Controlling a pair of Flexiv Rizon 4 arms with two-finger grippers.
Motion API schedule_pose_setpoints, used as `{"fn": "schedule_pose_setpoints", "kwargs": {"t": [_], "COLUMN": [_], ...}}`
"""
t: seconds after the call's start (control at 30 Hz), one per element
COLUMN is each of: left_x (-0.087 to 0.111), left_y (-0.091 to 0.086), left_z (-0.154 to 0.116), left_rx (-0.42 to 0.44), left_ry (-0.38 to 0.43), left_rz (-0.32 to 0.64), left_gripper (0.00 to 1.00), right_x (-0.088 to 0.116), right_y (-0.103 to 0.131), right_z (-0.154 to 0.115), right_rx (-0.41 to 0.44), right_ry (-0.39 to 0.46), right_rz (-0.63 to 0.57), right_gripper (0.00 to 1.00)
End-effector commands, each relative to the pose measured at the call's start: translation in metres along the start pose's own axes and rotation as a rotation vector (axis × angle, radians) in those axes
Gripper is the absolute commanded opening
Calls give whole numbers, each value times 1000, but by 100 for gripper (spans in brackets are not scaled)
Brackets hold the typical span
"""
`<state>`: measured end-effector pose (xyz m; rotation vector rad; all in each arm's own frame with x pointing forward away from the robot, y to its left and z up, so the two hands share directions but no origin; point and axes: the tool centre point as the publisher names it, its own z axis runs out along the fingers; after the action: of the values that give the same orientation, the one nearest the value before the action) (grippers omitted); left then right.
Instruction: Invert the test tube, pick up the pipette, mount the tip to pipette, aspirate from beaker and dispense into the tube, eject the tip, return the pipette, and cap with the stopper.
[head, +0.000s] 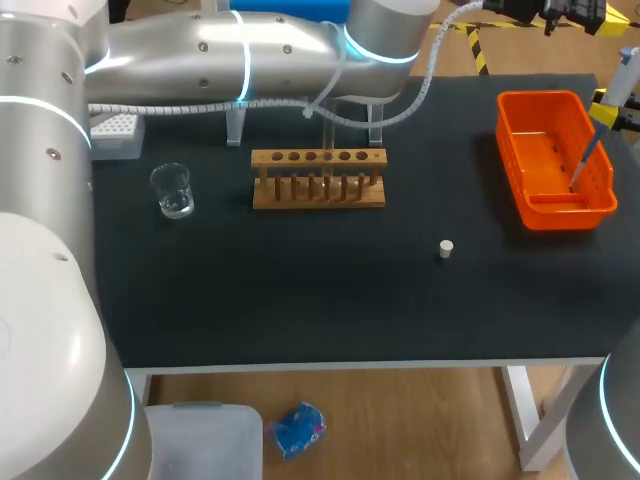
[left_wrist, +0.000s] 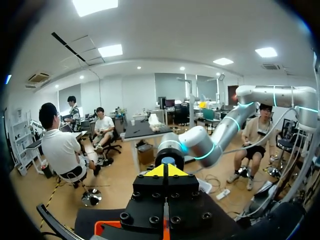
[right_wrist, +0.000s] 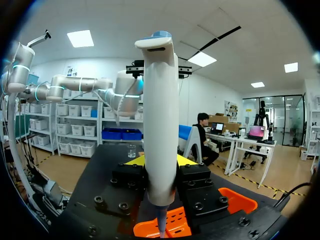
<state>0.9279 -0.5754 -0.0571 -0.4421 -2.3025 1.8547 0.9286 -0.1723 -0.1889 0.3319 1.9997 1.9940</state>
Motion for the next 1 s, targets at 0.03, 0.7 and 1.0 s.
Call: {"fn": "schedule_pose_setpoints", "kwargs": {"t": [0.03, 0.7, 1.0], "left_x": [-11, -7, -6], "left_y": [2, 8, 15], "left_z": [3, 12, 21], "left_rx": [16, 35, 42], "left_ry": [42, 134, 164], "left_rz": [20, 25, 6], "left_gripper": [0, 0, 0], "right_x": [0, 0, 0], "right_y": [0, 0, 0], "right_z": [0, 0, 0], "right_rx": [1, 1, 1], "right_ry": [-2, -2, -2], "right_rz": [-1, -1, -1], "right_gripper": [0, 0, 0]}}
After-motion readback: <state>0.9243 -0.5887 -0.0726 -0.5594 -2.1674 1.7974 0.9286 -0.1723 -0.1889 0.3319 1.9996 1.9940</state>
